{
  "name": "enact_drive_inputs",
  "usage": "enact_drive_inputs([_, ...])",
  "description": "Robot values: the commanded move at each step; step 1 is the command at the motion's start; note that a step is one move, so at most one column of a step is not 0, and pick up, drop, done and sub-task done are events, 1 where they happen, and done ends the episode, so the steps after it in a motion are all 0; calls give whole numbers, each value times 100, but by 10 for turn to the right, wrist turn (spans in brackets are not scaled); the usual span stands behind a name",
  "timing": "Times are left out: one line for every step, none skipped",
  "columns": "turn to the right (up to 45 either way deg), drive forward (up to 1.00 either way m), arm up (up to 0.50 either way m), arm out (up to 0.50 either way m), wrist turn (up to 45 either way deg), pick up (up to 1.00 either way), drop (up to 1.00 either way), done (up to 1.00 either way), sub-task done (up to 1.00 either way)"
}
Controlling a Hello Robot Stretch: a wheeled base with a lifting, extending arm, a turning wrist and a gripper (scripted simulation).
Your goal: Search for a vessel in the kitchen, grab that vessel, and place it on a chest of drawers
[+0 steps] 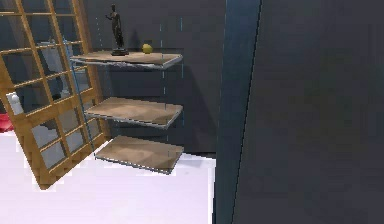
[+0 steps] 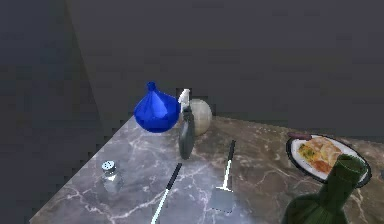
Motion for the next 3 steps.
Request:
enact_drive_inputs([0, 0, 50, 0, 0, 0, 0, 0, 0])
enact_drive_inputs([0, 0, 38, 0, 0, 0, 0, 0, 0])
enact_drive_inputs([0, 0, 0, 32, 0, 0, 0, 0, 0])
